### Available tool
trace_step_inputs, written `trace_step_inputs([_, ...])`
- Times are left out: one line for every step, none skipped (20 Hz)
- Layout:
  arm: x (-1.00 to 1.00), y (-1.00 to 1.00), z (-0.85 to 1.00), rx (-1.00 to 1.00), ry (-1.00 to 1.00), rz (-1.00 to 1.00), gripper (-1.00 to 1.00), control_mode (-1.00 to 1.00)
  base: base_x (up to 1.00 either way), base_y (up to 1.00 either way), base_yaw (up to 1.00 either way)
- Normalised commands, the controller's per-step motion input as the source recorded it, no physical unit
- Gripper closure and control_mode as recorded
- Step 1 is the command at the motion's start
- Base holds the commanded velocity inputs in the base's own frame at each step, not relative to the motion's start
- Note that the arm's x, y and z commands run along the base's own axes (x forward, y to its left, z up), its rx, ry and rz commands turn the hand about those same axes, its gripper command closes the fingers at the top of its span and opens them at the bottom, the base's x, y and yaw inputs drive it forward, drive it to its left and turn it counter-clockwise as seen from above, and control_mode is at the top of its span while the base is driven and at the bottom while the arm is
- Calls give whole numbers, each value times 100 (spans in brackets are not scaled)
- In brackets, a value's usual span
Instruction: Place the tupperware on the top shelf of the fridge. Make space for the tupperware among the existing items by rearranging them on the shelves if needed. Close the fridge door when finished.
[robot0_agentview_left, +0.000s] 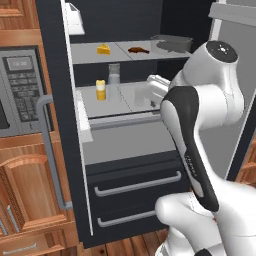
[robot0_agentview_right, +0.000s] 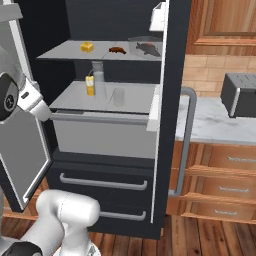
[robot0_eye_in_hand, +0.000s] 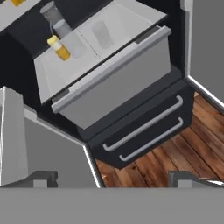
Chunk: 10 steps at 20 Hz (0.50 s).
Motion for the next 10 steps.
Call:
trace_step_inputs([-34, 76, -15, -29, 0, 25, -100, -100, 0, 0, 0])
trace_step_inputs([-31, 82, -20, -30, 0, 25, -100, -100, 0, 0, 0])
trace_step_inputs([-29, 88, -24, -32, 0, 24, -100, -100, 0, 0, 0])
trace_step_inputs([-27, 91, -24, -33, 0, 24, -100, -100, 0, 0, 0])
trace_step_inputs([-26, 94, -25, -34, 0, 23, -100, -100, 0, 0, 0])
trace_step_inputs([-23, 98, -24, -35, 0, 23, -100, -100, 0, 0, 0])
trace_step_inputs([-20, 97, -23, -34, 2, 23, -100, -100, 0, 0, 0])
trace_step_inputs([-18, 96, -22, -33, 2, 23, -100, -100, 0, 0, 0])
trace_step_inputs([-12, 96, -22, -33, 3, 23, -100, -100, 0, 0, 0])
trace_step_inputs([-6, 95, -20, -31, 5, 23, -100, -100, 0, 0, 0])
